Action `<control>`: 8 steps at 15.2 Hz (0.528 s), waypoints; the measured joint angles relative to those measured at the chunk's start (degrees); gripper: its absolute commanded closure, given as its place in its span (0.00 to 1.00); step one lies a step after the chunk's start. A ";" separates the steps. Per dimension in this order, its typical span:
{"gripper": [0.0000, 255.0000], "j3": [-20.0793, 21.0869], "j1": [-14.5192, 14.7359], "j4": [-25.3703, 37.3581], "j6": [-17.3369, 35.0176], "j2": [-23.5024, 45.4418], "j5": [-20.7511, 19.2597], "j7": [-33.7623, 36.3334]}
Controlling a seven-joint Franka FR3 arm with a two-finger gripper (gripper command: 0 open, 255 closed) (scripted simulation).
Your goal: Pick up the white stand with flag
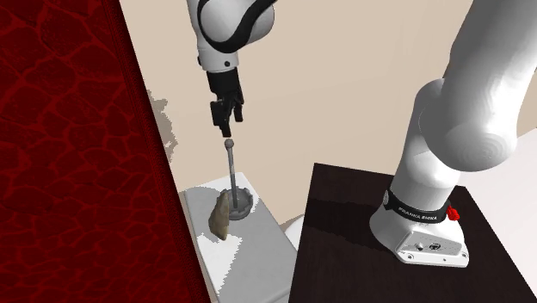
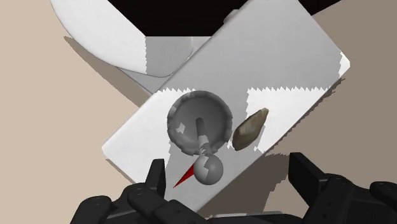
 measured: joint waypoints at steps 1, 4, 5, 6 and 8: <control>0.00 -0.15 -0.14 1.29 1.20 2.44 -0.21 -0.32; 0.00 -0.25 -0.24 2.19 3.46 5.55 -0.45 -0.57; 0.00 -0.22 -0.20 2.02 4.26 6.18 -0.45 -0.49; 0.00 -0.28 -0.28 1.89 4.96 6.75 -0.47 -0.63; 0.00 -0.30 -0.30 1.27 6.37 7.54 -0.49 -0.63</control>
